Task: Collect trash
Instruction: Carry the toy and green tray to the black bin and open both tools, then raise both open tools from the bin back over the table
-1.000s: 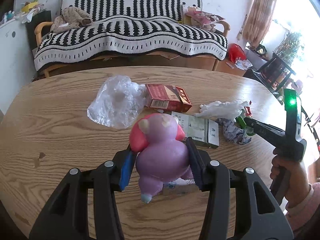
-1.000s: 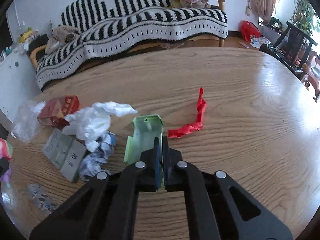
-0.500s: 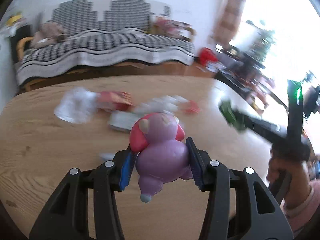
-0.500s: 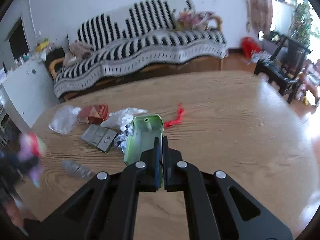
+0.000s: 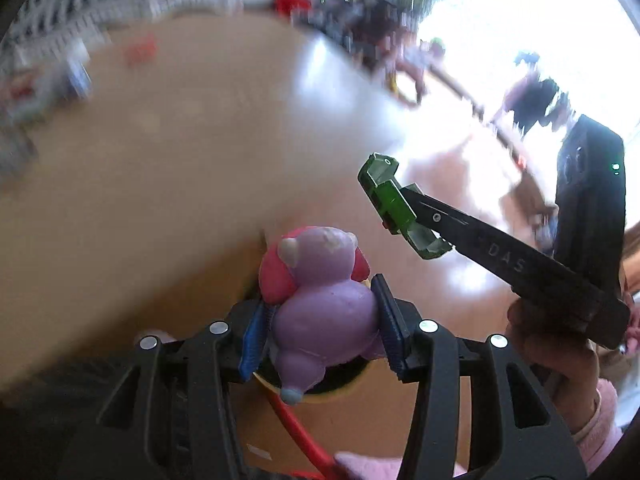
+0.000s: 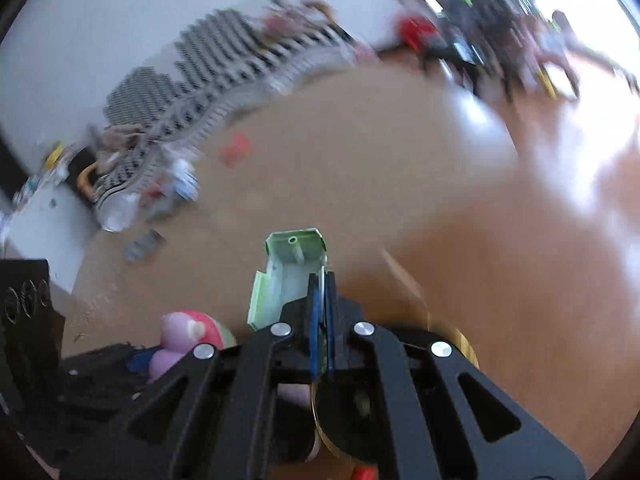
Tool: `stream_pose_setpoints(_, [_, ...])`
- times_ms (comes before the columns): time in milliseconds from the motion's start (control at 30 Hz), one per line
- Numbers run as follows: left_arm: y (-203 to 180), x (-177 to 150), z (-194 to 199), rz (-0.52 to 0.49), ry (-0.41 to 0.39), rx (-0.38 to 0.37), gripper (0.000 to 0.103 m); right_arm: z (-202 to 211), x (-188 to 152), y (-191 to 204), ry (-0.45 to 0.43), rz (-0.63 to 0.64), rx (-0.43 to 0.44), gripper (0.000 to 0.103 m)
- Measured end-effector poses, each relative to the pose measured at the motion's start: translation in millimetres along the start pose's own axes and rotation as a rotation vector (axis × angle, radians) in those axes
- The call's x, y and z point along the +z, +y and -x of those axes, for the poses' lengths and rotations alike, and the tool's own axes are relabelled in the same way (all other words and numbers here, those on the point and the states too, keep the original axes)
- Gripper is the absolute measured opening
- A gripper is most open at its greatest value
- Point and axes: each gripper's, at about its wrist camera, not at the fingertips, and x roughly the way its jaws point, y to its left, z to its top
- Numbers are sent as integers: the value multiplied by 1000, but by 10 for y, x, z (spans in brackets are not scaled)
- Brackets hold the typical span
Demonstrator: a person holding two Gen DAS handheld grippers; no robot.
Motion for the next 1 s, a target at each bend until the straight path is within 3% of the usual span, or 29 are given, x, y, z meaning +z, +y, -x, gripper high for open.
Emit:
stream_pose_setpoints(167, [-148, -332, -708, -27, 181, 15, 46, -439, -508, -543, 150, -144, -39, 3])
stream_pose_setpoints(500, [-189, -277, -825, -49, 201, 39, 46, -581, -606, -709, 177, -214, -32, 3])
stream_pose_setpoints(567, [-219, -290, -823, -68, 189, 61, 51, -586, -590, -744, 186, -248, -22, 4])
stream_pose_setpoints(600, [-276, -307, -818, -72, 176, 69, 64, -578, -589, -770, 188, -255, -20, 4])
stream_pose_setpoints(633, [-279, -303, -800, -69, 162, 67, 87, -563, -582, -786, 187, -260, -29, 5])
stream_pose_setpoints(667, [-270, -291, -756, -63, 131, 58, 95, -536, -569, -817, 179, -262, -37, 12])
stream_pose_setpoints(733, [-256, -268, -666, -48, 84, 48, 96, -455, -525, -867, 137, -289, -39, 77])
stream_pose_setpoints(767, [-229, -244, -610, -31, 66, 48, 96, -420, -506, -898, 110, -310, -38, 93])
stream_pose_setpoints(867, [-131, -181, -381, -3, -3, 100, 96, -388, -434, -917, 75, -310, -38, 97])
stream_pose_setpoints(1000, [121, 23, 185, 7, -185, 209, 96, -353, -388, -805, 9, -241, -90, 97])
